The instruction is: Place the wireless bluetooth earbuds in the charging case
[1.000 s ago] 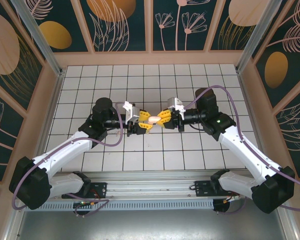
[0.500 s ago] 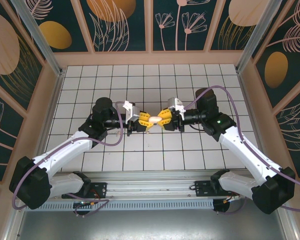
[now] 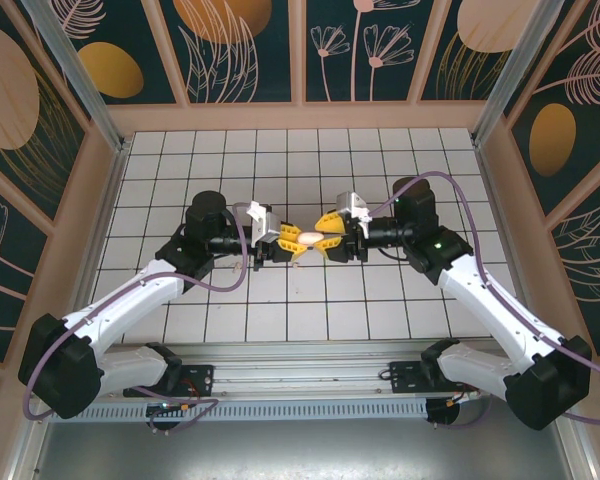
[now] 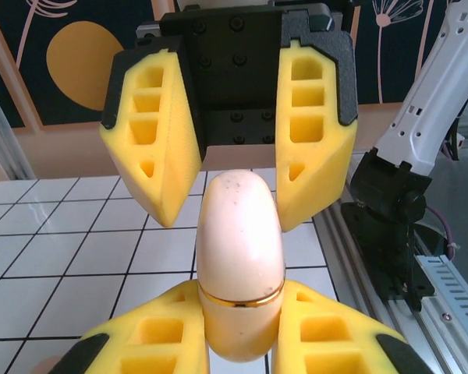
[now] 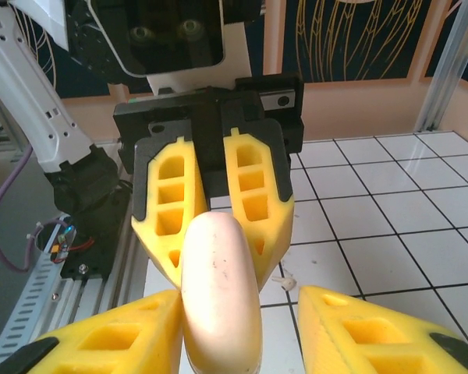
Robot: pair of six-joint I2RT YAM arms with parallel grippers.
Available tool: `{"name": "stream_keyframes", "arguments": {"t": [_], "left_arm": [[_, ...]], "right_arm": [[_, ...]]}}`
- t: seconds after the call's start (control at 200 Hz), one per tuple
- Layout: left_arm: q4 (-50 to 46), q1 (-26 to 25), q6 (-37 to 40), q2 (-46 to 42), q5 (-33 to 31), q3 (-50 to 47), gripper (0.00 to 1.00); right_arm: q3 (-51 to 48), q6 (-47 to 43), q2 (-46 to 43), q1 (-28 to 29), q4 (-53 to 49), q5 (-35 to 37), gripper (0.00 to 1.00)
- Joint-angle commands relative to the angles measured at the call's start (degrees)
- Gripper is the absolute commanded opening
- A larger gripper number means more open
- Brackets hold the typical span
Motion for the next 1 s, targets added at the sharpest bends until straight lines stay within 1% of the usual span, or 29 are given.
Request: {"name": "stream_keyframes", "arguments": {"t": [0.0, 0.245, 0.485, 0.741, 0.896, 0.991], "left_arm": [[-3.11, -0.37, 2.68, 0.36, 1.97, 1.00, 0.09], [-3.48, -0.38, 3.60, 0.11, 1.75, 0.92, 0.09], [-2.46, -0.39, 2.95, -0.41, 1.85, 0.70, 0.09], [0.80, -0.32, 1.29, -1.18, 0.57, -1.48, 0.08], [4.24, 1.67, -1.58, -1.80, 0.13, -3.27, 0.08], [4.52, 4.04, -1.85, -2.08, -0.10, -4.04, 0.07]], "right_arm": [[-0.56, 2.53, -1.67, -1.00, 5.98, 1.24, 0.43], [-1.14, 3.40, -2.22, -1.44, 6.55, 1.93, 0.44], [-1.53, 3.80, -1.82, -1.59, 6.68, 3.36, 0.44], [-1.15, 5.30, -2.66, -1.70, 7.43, 4.13, 0.46], [-1.20, 7.41, -3.87, -1.65, 7.99, 4.98, 0.46], [0.03, 11.05, -3.72, -1.50, 8.37, 8.30, 0.45]]}}
